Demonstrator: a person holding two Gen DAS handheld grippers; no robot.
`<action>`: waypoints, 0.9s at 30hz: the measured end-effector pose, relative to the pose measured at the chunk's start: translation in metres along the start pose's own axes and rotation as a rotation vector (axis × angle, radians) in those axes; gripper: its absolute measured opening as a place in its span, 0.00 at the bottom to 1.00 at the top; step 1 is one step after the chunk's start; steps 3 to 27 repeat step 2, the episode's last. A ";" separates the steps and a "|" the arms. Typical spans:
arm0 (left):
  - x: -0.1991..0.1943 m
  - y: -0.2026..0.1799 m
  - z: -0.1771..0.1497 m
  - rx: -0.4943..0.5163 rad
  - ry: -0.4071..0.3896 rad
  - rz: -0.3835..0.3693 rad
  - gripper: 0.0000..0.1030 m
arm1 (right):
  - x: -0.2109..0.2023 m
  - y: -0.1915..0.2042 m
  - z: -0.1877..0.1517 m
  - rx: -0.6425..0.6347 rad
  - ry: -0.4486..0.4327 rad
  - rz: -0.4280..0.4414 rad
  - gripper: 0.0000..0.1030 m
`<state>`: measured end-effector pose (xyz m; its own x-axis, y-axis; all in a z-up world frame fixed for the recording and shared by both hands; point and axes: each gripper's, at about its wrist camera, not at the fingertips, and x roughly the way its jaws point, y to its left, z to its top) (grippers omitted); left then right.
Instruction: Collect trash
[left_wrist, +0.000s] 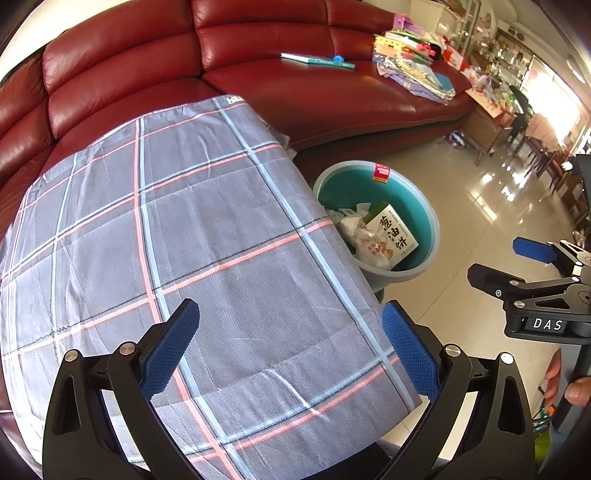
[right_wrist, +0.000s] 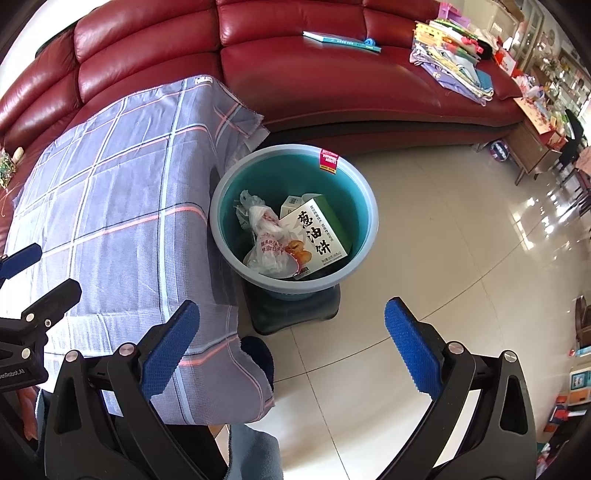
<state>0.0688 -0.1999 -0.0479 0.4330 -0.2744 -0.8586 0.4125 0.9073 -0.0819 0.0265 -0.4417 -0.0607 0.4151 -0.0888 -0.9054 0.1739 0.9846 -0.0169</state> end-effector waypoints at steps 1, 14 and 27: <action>0.001 0.000 -0.001 0.000 0.002 0.009 0.96 | 0.000 0.000 0.000 0.000 -0.001 0.000 0.94; 0.002 0.000 -0.001 0.000 0.001 0.018 0.96 | 0.000 0.000 0.000 -0.001 -0.001 -0.001 0.94; 0.002 0.000 -0.001 0.000 0.001 0.018 0.96 | 0.000 0.000 0.000 -0.001 -0.001 -0.001 0.94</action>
